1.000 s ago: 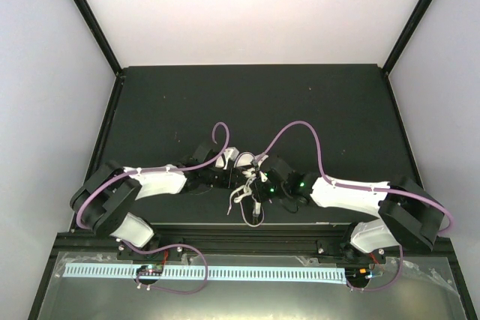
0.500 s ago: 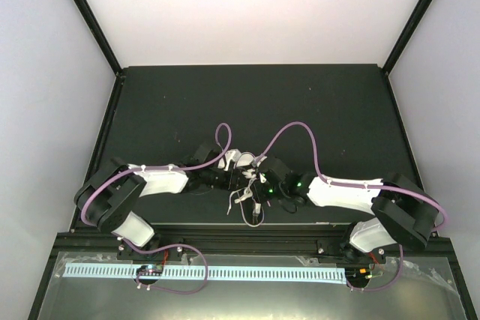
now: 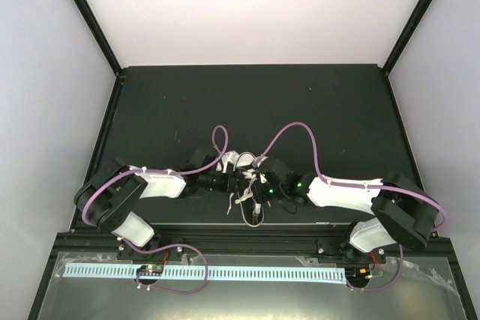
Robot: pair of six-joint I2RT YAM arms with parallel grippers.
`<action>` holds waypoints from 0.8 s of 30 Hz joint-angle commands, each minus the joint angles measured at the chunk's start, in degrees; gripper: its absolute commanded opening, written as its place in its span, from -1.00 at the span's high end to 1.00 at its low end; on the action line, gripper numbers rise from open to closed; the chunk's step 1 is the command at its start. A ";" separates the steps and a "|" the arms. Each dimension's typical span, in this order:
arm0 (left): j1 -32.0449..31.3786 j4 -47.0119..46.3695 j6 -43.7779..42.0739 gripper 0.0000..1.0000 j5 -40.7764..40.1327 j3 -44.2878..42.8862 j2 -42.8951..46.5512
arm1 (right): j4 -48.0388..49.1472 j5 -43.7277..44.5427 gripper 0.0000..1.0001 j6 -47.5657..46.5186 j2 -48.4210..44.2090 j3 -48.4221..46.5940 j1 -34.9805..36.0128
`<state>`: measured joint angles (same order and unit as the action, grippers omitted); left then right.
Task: Tie the shoes
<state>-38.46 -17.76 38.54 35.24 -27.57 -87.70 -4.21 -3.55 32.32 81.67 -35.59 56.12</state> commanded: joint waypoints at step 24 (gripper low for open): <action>-0.21 -8.35 2.78 0.53 5.12 2.08 0.09 | -0.07 2.10 0.97 0.64 0.51 0.97 -0.30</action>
<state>-38.33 -23.62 41.08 38.30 -25.58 -86.37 -3.88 -3.51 32.53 81.65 -35.53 56.12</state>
